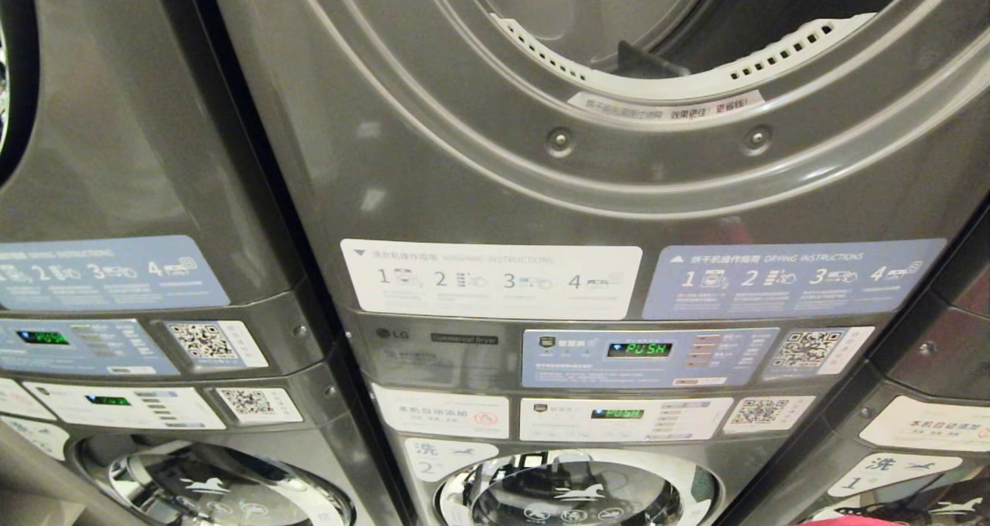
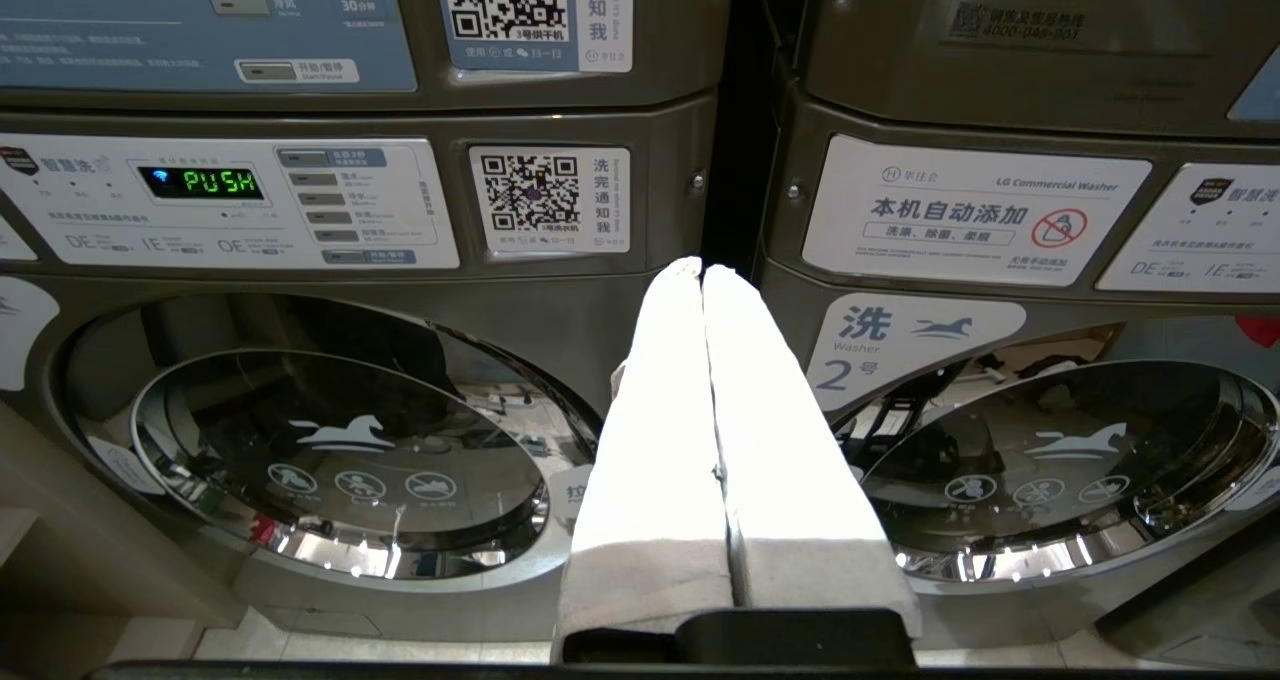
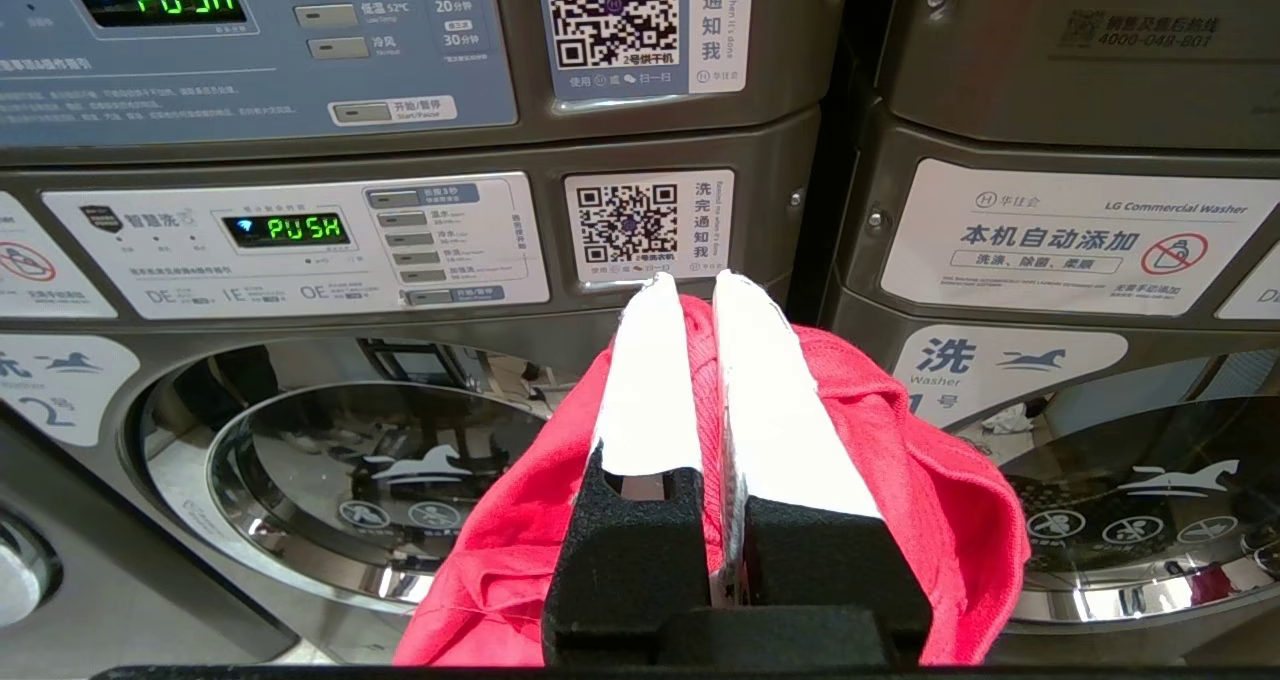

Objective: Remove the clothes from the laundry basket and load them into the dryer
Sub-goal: Put the clothes in the dryer

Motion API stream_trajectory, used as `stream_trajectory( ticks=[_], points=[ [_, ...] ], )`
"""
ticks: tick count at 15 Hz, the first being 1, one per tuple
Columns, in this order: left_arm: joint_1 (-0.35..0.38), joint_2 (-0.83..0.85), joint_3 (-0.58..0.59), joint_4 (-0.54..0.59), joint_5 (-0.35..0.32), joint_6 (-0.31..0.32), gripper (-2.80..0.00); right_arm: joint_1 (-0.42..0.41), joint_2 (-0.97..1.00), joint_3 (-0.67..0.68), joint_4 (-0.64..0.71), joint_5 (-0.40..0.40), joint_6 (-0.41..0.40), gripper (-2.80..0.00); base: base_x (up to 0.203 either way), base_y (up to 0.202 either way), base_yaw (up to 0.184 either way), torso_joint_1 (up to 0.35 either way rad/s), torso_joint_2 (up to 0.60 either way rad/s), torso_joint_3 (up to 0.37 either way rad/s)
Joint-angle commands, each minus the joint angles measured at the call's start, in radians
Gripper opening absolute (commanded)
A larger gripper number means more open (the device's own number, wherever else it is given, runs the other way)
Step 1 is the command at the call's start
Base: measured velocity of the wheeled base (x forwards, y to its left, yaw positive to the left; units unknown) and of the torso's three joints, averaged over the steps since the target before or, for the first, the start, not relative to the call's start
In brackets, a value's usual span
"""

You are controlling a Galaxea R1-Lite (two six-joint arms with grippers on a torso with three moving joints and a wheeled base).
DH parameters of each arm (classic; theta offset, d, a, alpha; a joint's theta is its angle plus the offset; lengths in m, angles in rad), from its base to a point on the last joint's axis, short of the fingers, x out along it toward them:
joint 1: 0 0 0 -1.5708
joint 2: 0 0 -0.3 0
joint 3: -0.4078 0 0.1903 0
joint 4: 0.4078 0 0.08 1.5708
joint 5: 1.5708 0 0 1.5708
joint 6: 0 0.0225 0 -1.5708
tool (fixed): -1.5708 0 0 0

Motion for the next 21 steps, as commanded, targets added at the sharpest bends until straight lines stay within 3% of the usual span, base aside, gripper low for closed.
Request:
stream_trajectory(
  ticks=[1, 21],
  points=[
    [0.0, -0.002, -0.001, 0.0, 0.0, 0.0, -2.8, 0.0, 0.001, 0.0, 0.0, -0.001, 0.0, -2.8, 0.0, 0.0, 0.0, 0.069, -0.12, -0.055],
    [0.0, -0.002, 0.0, 0.0, 0.0, 0.0, -2.8, 0.0, 0.001, 0.0, -0.002, -0.001, 0.011, -2.8, 0.0, 0.0, 0.0, 0.065, -0.13, -0.062]
  ],
)
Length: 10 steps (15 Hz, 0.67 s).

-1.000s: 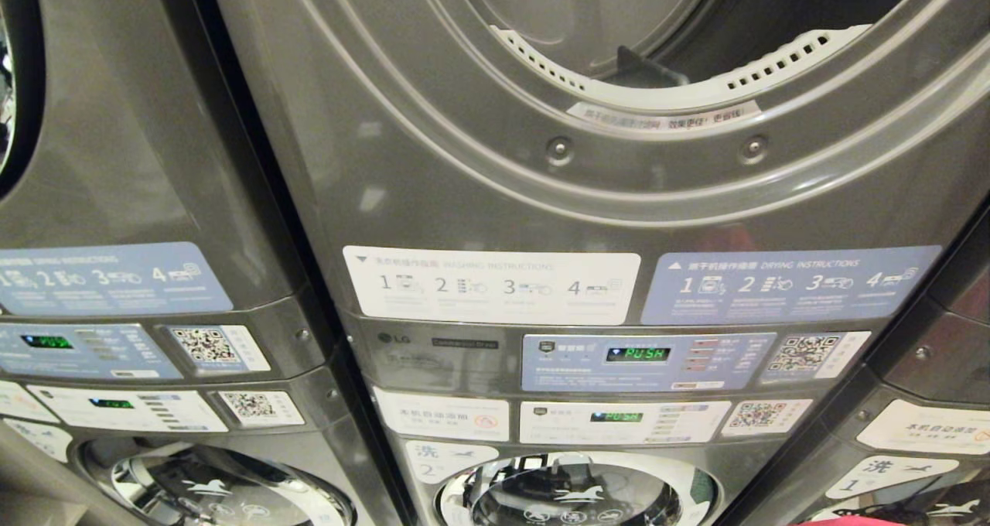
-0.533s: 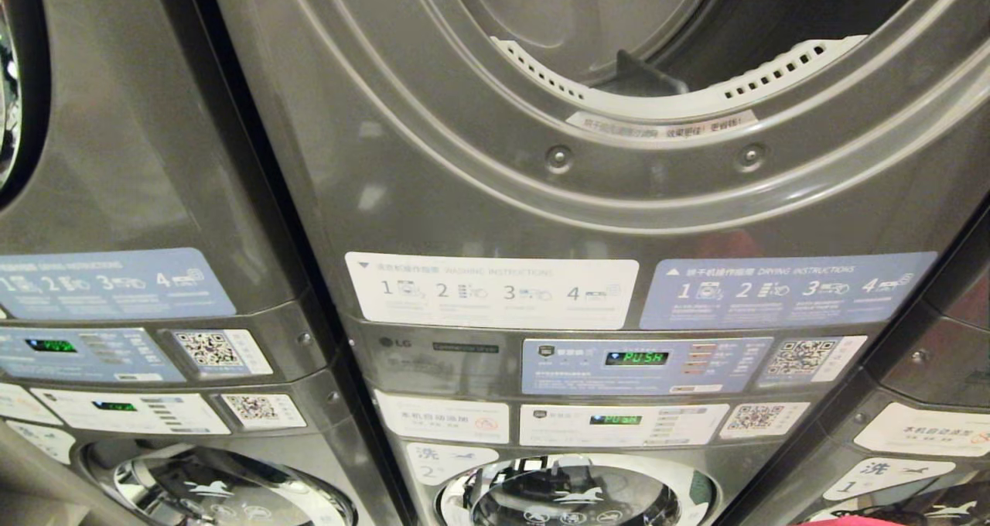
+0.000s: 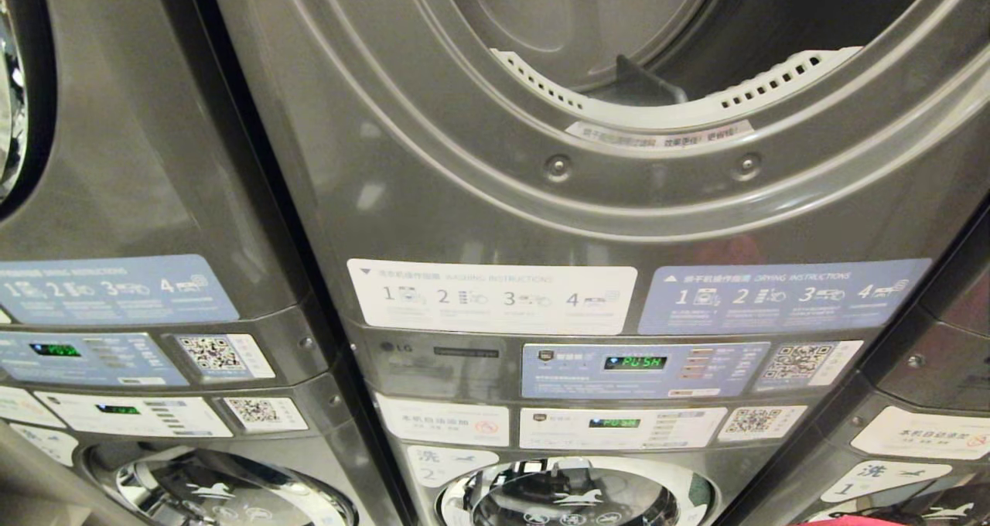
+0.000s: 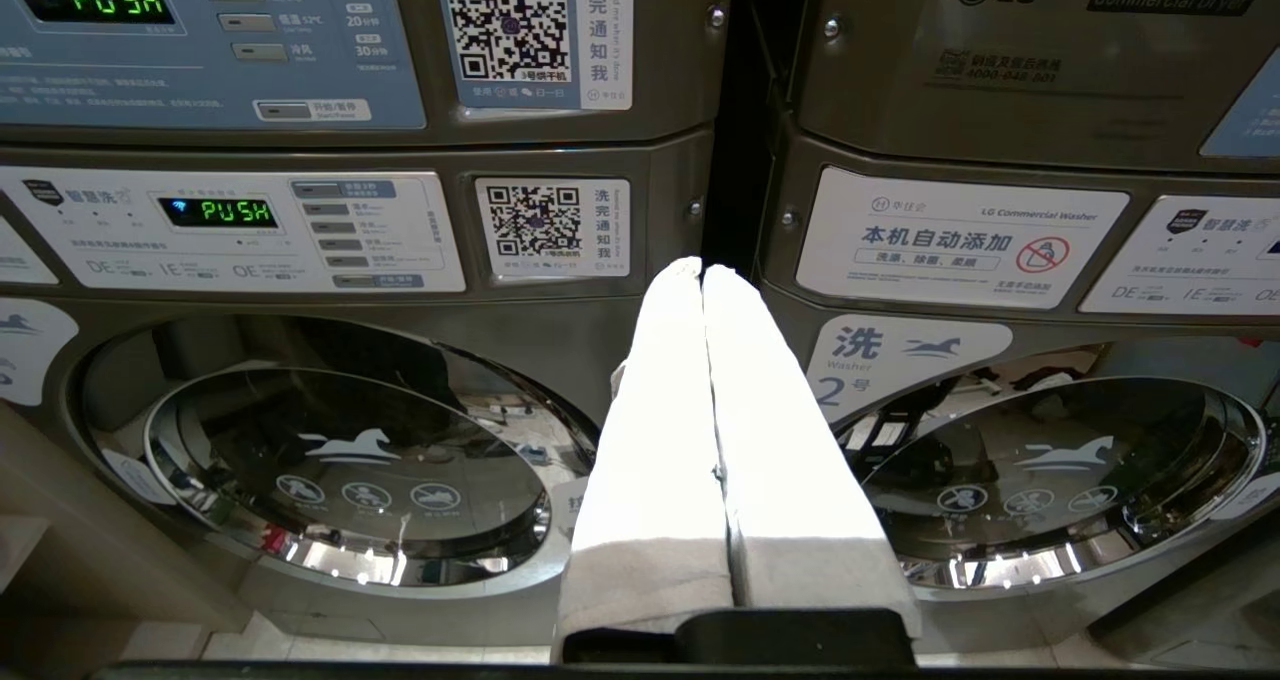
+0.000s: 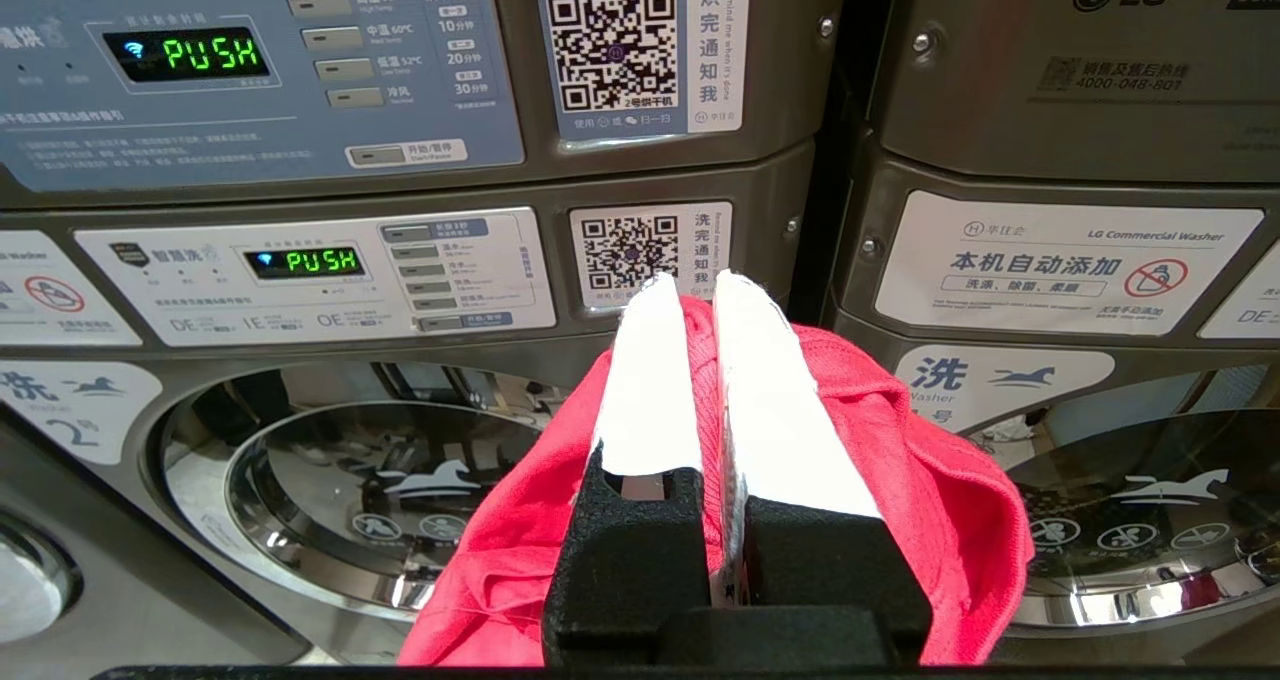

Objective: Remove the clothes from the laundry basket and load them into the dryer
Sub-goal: Put the clothes in the dryer

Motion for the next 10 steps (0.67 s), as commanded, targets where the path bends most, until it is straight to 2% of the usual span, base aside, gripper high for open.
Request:
stream_trajectory(
  ticks=[1, 3, 4, 6, 8, 10],
  points=[
    [0.0, -0.002, 0.0, 0.0, 0.0, 0.0, -2.8, 0.0, 0.001, 0.0, -0.002, 0.001, 0.003, -2.8, 0.0, 0.0, 0.0, 0.017, -0.05, -0.014],
    [0.0, -0.002, 0.0, 0.0, 0.0, 0.0, -2.8, 0.0, 0.001, 0.0, -0.002, 0.0, 0.002, -2.8, 0.0, 0.0, 0.0, 0.0, 0.0, 0.0],
    [0.0, -0.002, 0.0, 0.0, 0.0, 0.0, -2.8, 0.0, 0.001, 0.0, 0.0, 0.004, -0.024, -2.8, 0.0, 0.0, 0.0, 0.0, 0.0, 0.0],
    [-0.001, -0.002, 0.0, 0.0, 0.0, 0.0, -2.8, 0.001, 0.001, -0.021, -0.006, 0.042, -0.159, -2.8, 0.0, 0.0, 0.0, 0.0, 0.0, 0.0],
    [0.0, -0.002, 0.0, 0.0, 0.0, 0.0, -2.8, 0.002, 0.03, -0.173, -0.006, 0.13, -0.154, -2.8, 0.0, 0.0, 0.0, 0.0, 0.0, 0.0],
    [0.0, -0.002, 0.0, 0.0, 0.0, 0.0, -2.8, 0.008, 0.178, -0.428, -0.007, 0.208, -0.12, -2.8, 0.0, 0.0, 0.0, 0.0, 0.0, 0.0]
  ],
)
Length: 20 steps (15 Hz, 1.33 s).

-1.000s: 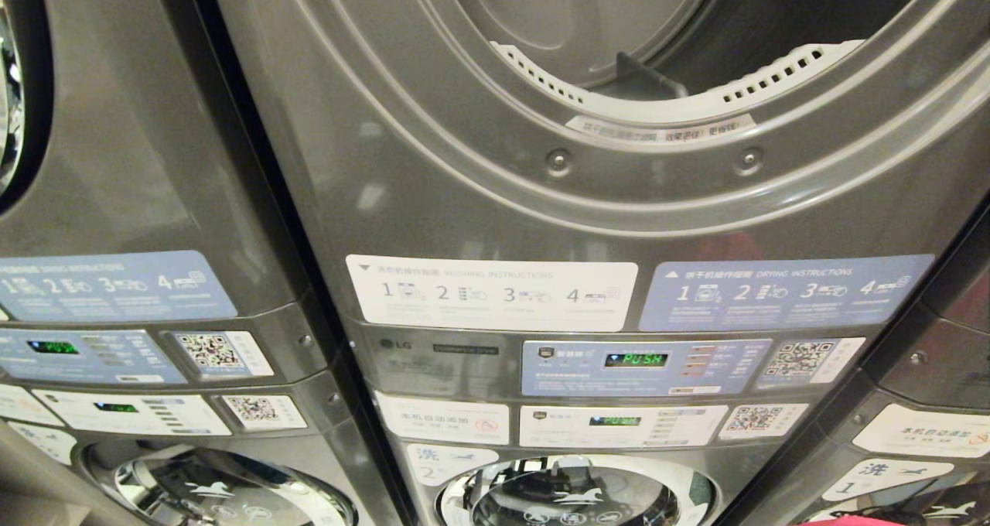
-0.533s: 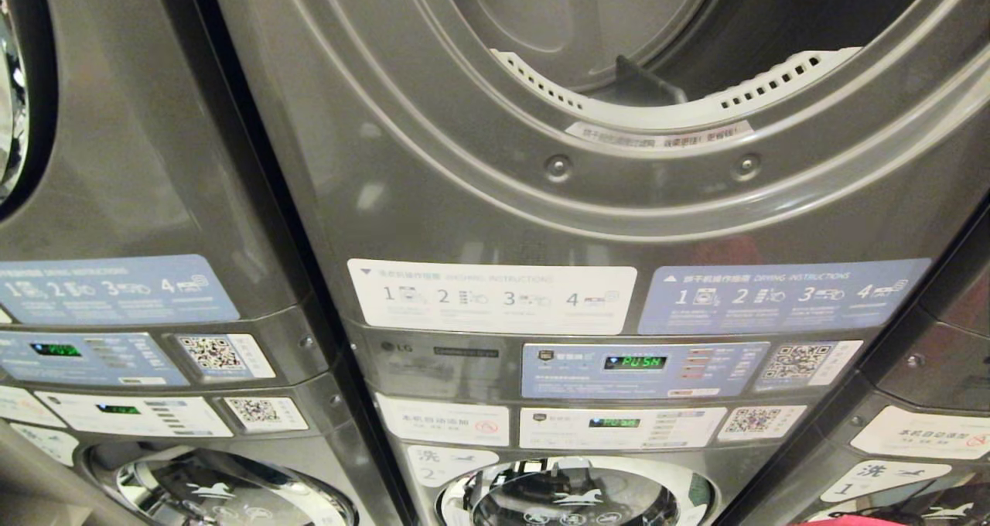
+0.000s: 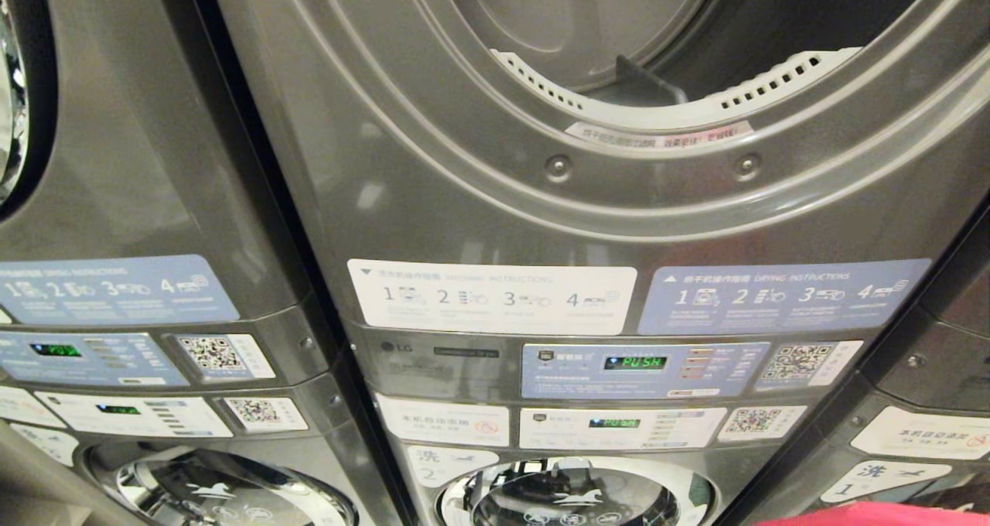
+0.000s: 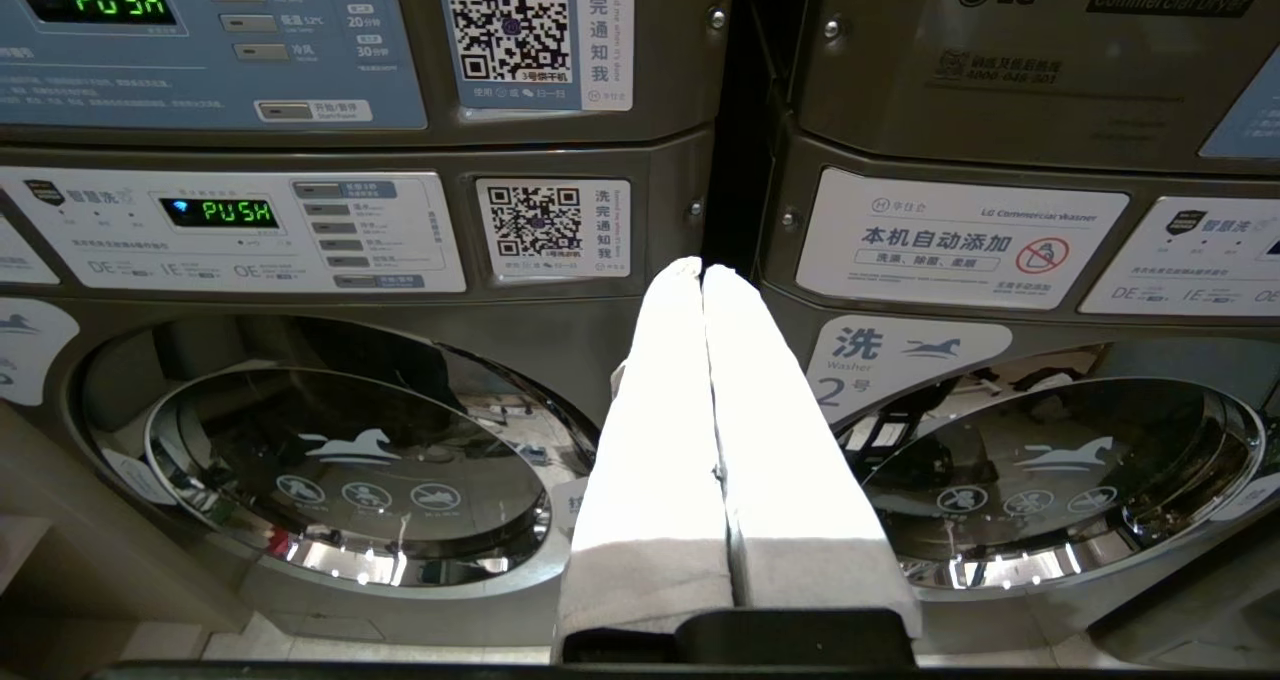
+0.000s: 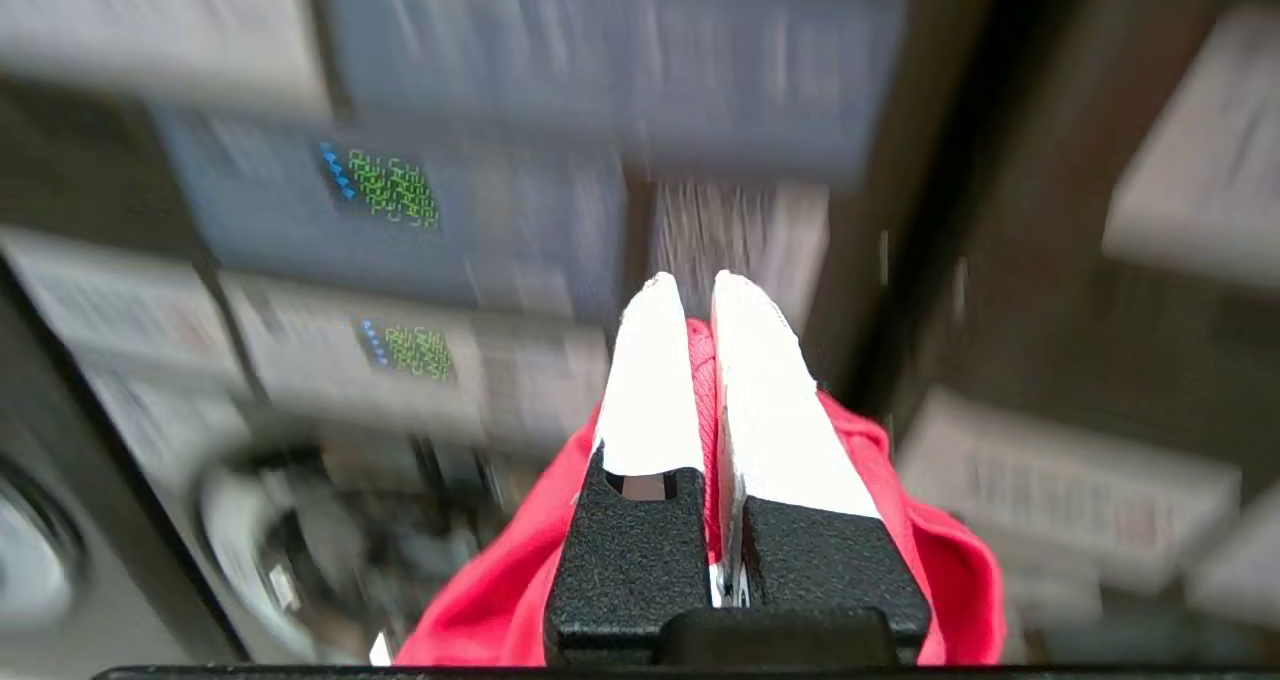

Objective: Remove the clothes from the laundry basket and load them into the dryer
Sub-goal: Put the clothes in the dryer

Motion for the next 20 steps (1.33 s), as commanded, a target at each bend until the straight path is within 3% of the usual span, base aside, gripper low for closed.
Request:
stream_trajectory(
  ticks=[1, 6, 9, 14, 17, 20],
  points=[
    [0.0, -0.002, 0.0, 0.0, 0.0, 0.0, -2.8, 0.016, 0.219, -0.307, -0.007, 0.074, 0.032, -2.8, 0.0, 0.0, 0.0, 0.0, 0.0, 0.0],
    [0.0, -0.002, 0.0, 0.0, 0.0, 0.0, -2.8, 0.158, 0.749, -0.884, -0.025, 0.239, 0.127, -2.8, 0.0, 0.0, 0.0, 0.0, 0.0, 0.0],
    [0.0, -0.002, 0.0, 0.0, 0.0, 0.0, -2.8, 0.255, 1.05, -1.11, -0.167, 0.267, 0.14, -2.8, 0.0, 0.0, 0.0, 0.0, 0.0, 0.0],
    [0.0, -0.002, 0.0, 0.0, 0.0, 0.0, -2.8, 0.348, 1.48, -1.515, -0.38, 0.266, 0.037, -2.8, 0.0, 0.0, 0.0, 0.0, 0.0, 0.0],
    [0.0, -0.002, 0.0, 0.0, 0.0, 0.0, -2.8, 0.38, 1.683, -1.699, -0.6, 0.15, -0.023, -2.8, 0.0, 0.0, 0.0, 0.0, 0.0, 0.0],
    [0.0, -0.002, 0.0, 0.0, 0.0, 0.0, -2.8, 0.388, 1.766, -1.719, -0.836, -0.138, -0.102, -2.8, 0.0, 0.0, 0.0, 0.0, 0.0, 0.0]
  ],
)
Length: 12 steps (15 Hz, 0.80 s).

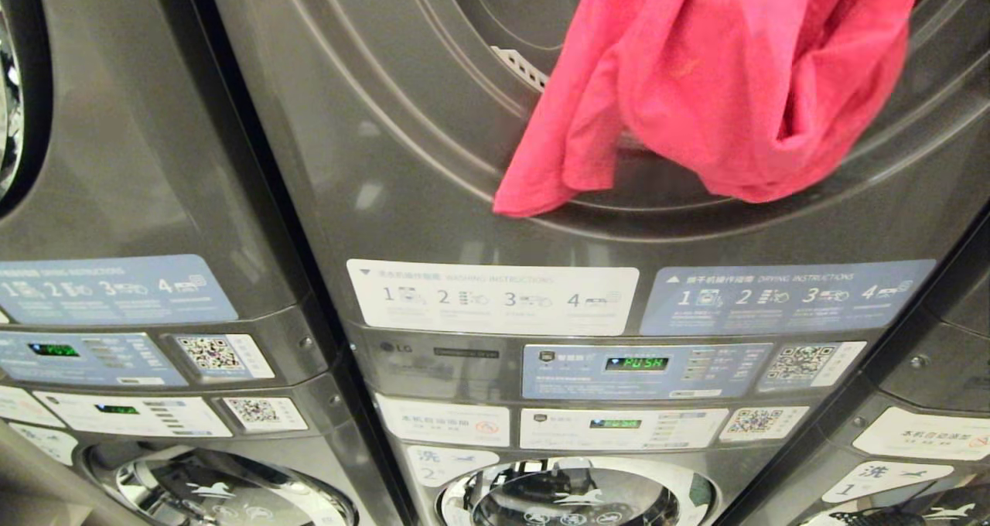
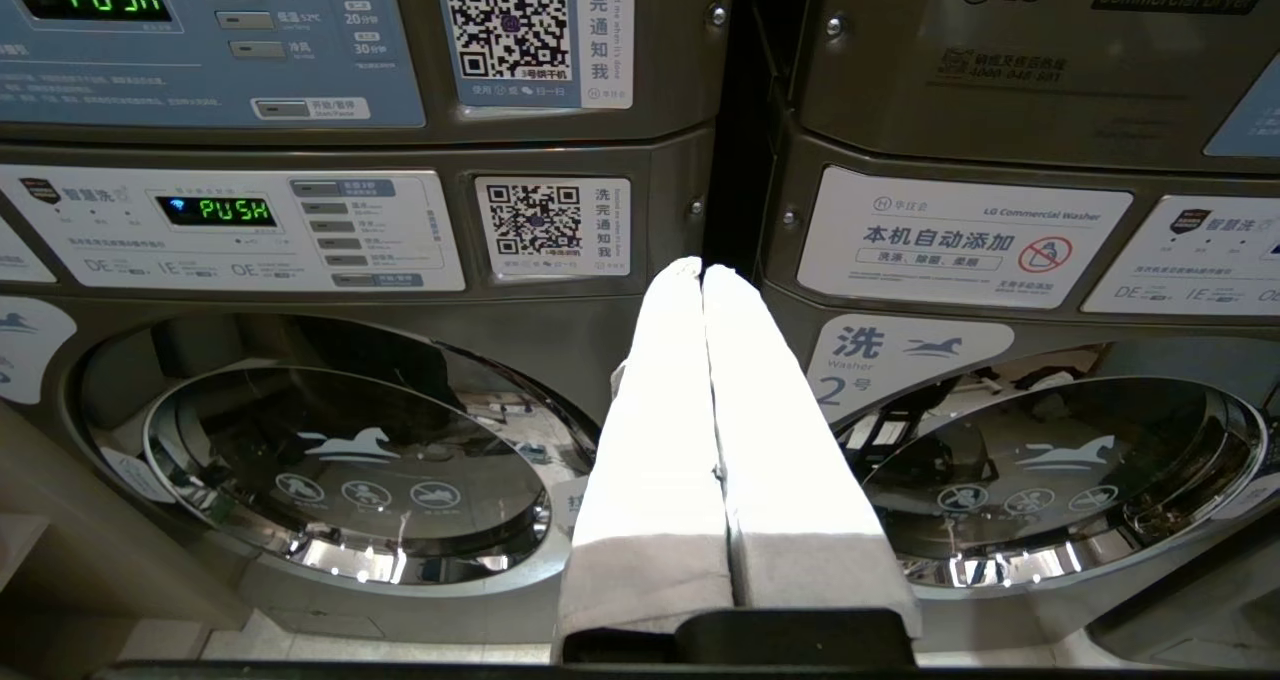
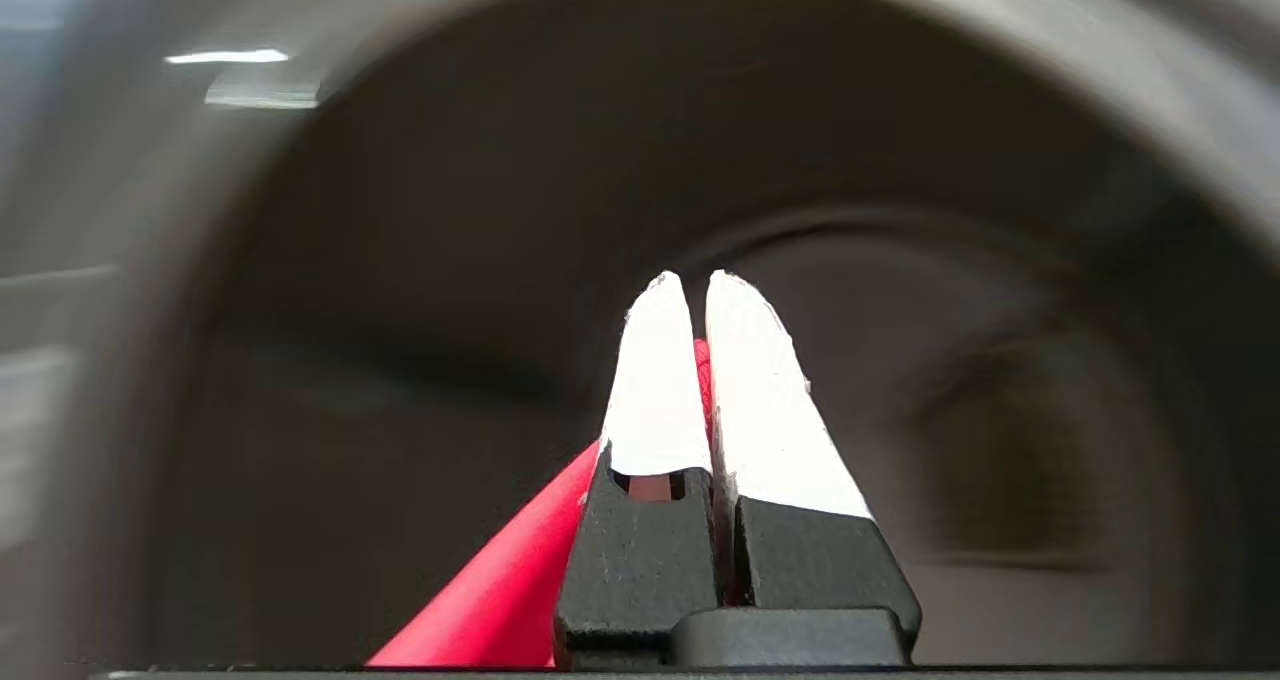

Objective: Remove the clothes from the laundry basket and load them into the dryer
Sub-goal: Put the clothes in the dryer

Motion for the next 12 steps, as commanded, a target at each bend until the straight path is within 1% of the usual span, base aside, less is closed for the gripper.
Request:
stream_trajectory(
  ticks=[1, 3, 4, 5, 6, 8, 9, 10, 12],
  points=[
    [0.0, -0.002, 0.0, 0.0, 0.0, 0.0, -2.8, 0.005, 0.121, -0.015, -0.186, -0.211, -0.047, -2.8, 0.0, 0.0, 0.0, 0.0, 0.0, 0.0],
    [0.0, -0.002, 0.0, 0.0, 0.0, 0.0, -2.8, -0.001, 0.156, -0.015, -0.204, -0.246, -0.083, -2.8, 0.0, 0.0, 0.0, 0.0, 0.0, 0.0],
    [0.0, -0.002, 0.0, 0.0, 0.0, 0.0, -2.8, -0.002, 0.174, -0.016, -0.208, -0.277, -0.098, -2.8, 0.0, 0.0, 0.0, 0.0, 0.0, 0.0],
    [0.0, -0.002, 0.0, 0.0, 0.0, 0.0, -2.8, -0.003, 0.194, -0.017, -0.214, -0.317, -0.109, -2.8, 0.0, 0.0, 0.0, 0.0, 0.0, 0.0],
    [0.0, -0.002, 0.0, 0.0, 0.0, 0.0, -2.8, -0.002, 0.211, -0.018, -0.217, -0.327, -0.109, -2.8, 0.0, 0.0, 0.0, 0.0, 0.0, 0.0],
    [0.0, -0.002, 0.0, 0.0, 0.0, 0.0, -2.8, 0.028, 0.234, -0.018, -0.253, -0.323, -0.11, -2.8, 0.0, 0.0, 0.0, 0.0, 0.0, 0.0],
    [0.0, -0.002, -0.001, 0.0, 0.0, 0.0, -2.8, 0.05, 0.237, -0.018, -0.27, -0.306, -0.108, -2.8, 0.0, 0.0, 0.0, 0.0, 0.0, 0.0],
    [0.0, -0.002, -0.001, 0.0, 0.0, 0.0, -2.8, 0.063, 0.245, -0.017, -0.27, -0.286, -0.108, -2.8, 0.0, 0.0, 0.0, 0.0, 0.0, 0.0],
    [0.0, -0.002, 0.0, 0.0, 0.0, 0.0, -2.8, 0.065, 0.259, -0.018, -0.226, -0.275, -0.108, -2.8, 0.0, 0.0, 0.0, 0.0, 0.0, 0.0]
  ],
)
